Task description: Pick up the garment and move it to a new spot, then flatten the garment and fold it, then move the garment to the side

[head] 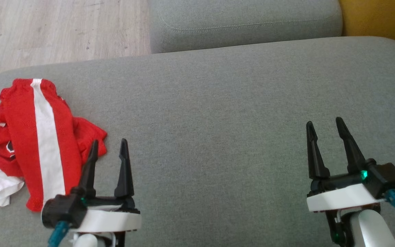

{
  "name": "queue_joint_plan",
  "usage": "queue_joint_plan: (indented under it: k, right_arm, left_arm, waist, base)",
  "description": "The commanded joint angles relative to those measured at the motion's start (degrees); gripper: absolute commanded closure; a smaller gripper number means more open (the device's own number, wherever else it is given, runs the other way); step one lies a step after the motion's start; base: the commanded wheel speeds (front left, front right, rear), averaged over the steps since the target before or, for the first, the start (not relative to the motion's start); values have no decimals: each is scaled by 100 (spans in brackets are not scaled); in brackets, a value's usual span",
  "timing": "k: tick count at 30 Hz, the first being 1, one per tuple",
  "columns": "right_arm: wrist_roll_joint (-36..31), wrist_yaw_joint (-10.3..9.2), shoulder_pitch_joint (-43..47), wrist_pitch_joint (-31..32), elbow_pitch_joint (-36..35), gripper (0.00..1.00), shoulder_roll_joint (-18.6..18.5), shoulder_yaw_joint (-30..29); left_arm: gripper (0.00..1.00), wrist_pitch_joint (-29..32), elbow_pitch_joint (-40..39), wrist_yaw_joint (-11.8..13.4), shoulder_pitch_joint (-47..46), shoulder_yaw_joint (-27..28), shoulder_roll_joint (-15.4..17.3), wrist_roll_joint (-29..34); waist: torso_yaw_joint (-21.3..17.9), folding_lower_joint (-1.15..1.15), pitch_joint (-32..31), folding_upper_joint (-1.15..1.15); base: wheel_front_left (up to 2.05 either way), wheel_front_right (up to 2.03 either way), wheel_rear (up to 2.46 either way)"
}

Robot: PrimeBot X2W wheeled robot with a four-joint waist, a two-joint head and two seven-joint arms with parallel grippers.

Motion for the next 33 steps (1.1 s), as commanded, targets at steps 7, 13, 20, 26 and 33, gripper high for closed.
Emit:
queue_joint_plan:
  k: [7,13,20,26,33]
  right_arm:
    - [890,42,-99,-189,-69,0,-51,119]
    - [1223,44,-75,-273,203,0,-53,137]
    - [1543,44,-119,-289,575,0,-53,248]
    - [1591,44,-152,-289,633,0,-53,252]
    - [1612,44,-139,-289,668,0,-53,302]
  left_arm:
    - [0,-180,-121,-454,-64,504,-92,-315]
    - [0,-265,38,-508,-13,450,-92,-293]
    - [0,-280,498,-530,-3,319,-92,-297]
    - [0,-280,563,-508,-35,303,-92,-291]
    - [0,-280,527,-497,-21,317,-92,-280]
  waist:
    - [-22,0,-23,0]
    - [-59,0,-56,0]
    - [-87,0,-123,0]
    - [-80,0,-162,0]
    - [-21,0,-211,0]
  base:
    - [0,0,0]
    - [0,0,0]
    - [0,0,0]
    - [0,0,0]
    - [0,0,0]
